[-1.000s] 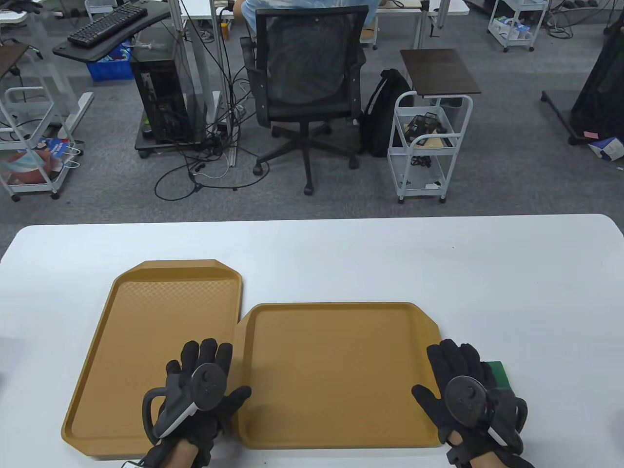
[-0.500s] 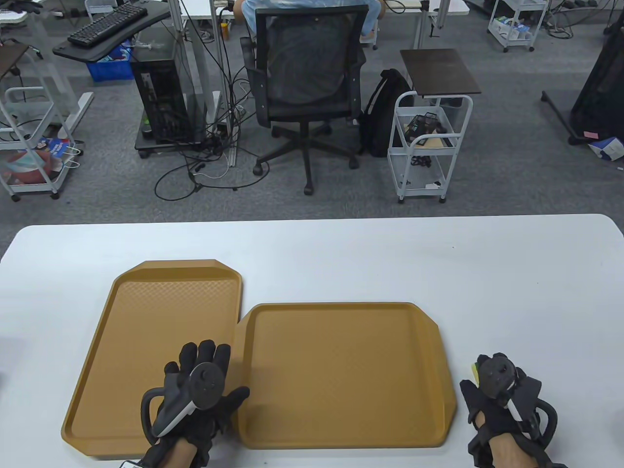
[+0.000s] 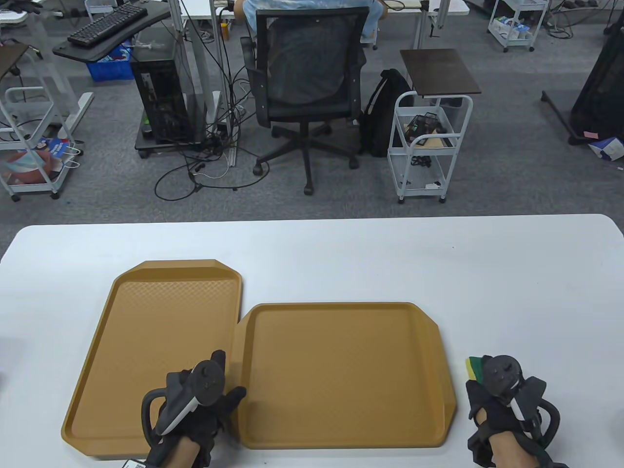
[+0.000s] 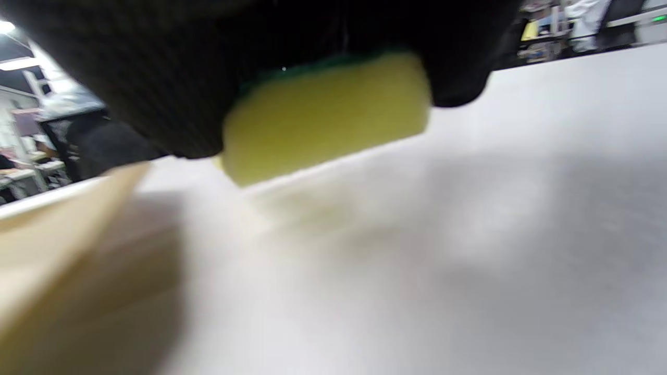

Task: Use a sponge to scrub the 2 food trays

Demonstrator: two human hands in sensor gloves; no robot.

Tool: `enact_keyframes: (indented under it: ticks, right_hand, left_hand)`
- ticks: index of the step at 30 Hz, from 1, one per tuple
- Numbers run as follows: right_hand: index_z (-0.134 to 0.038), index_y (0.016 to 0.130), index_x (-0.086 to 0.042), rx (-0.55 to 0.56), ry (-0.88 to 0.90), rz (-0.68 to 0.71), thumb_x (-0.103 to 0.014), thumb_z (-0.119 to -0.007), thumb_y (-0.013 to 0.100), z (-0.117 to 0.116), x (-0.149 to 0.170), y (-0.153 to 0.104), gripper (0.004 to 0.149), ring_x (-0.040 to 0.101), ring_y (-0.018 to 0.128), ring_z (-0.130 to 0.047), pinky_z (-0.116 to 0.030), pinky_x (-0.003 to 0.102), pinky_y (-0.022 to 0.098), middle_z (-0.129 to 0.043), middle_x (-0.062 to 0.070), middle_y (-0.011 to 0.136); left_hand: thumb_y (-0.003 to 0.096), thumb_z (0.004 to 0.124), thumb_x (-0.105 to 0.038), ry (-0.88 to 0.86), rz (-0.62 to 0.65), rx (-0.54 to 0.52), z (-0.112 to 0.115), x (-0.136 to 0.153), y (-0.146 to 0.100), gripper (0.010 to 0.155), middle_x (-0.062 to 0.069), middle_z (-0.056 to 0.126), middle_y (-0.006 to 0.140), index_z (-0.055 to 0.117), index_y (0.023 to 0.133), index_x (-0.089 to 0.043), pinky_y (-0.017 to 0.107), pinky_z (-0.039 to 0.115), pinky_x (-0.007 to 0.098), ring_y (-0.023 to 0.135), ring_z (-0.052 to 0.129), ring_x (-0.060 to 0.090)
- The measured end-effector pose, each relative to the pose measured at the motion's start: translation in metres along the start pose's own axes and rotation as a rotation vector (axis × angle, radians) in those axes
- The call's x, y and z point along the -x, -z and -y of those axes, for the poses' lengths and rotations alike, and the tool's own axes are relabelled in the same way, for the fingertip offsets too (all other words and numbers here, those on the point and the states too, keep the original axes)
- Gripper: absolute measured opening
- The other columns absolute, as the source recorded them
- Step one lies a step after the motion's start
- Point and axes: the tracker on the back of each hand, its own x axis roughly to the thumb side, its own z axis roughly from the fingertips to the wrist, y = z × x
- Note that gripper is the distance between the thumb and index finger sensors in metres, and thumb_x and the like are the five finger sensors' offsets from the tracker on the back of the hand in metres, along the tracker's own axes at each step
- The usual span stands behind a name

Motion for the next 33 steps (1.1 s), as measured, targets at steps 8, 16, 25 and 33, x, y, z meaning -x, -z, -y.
enact_keyframes:
  ticks: [8,16,25,33]
  right_hand:
    - [-0.070,0.100,-0.022,-0.113,0.005,0.255,-0.046,-0.094,0.042,-0.003,-0.054,-0.039,0.067,0.038,0.076,-0.085,-0.078,0.050,0.059,-0.061,0.012,0.109]
    - [-0.074,0.096,-0.022,-0.216,-0.181,0.350,-0.046,-0.094,0.042,-0.029,-0.086,-0.063,0.063,0.038,0.077,-0.085,-0.078,0.050,0.059,-0.062,0.012,0.109]
    - [-0.076,0.096,-0.020,-0.239,-0.304,0.365,-0.045,-0.092,0.043,-0.034,-0.091,-0.068,0.061,0.038,0.081,-0.082,-0.076,0.053,0.060,-0.062,0.013,0.109]
    - [-0.077,0.096,-0.021,-0.204,-0.386,0.383,-0.039,-0.092,0.044,-0.036,-0.096,-0.071,0.056,0.037,0.080,-0.085,-0.078,0.052,0.059,-0.066,0.012,0.108]
  left_hand:
    - [0.0391,0.082,-0.062,-0.105,-0.092,0.079,0.011,0.005,0.011,0.079,0.002,0.097,0.072,0.067,0.106,-0.023,0.058,0.076,0.052,0.057,0.098,0.029]
    - [0.0382,0.087,-0.061,-0.100,-0.110,0.075,0.014,0.000,0.013,0.076,-0.001,0.102,0.062,0.073,0.102,-0.023,0.052,0.081,0.049,0.047,0.102,0.026]
    - [0.0392,0.087,-0.058,-0.134,-0.107,0.107,0.016,0.001,0.015,0.075,0.000,0.101,0.063,0.071,0.103,-0.022,0.054,0.080,0.049,0.049,0.101,0.027]
    - [0.0404,0.086,-0.056,-0.187,-0.107,0.156,0.018,0.002,0.016,0.075,0.001,0.098,0.065,0.068,0.104,-0.022,0.055,0.078,0.050,0.051,0.099,0.028]
